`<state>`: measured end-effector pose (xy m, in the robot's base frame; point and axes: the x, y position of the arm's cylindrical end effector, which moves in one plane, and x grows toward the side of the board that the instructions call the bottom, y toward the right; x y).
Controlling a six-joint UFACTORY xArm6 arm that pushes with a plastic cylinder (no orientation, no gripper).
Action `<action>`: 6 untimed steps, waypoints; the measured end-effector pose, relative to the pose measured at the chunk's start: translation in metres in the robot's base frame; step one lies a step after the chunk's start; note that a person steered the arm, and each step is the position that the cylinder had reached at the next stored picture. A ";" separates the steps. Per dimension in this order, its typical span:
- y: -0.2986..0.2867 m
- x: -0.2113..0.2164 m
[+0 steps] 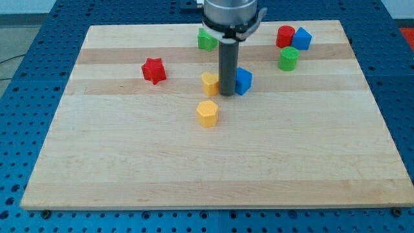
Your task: Slide yellow hexagon into yellow heart
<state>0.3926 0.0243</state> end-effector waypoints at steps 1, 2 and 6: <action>0.045 -0.025; 0.075 -0.056; 0.031 0.145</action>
<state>0.5379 0.0557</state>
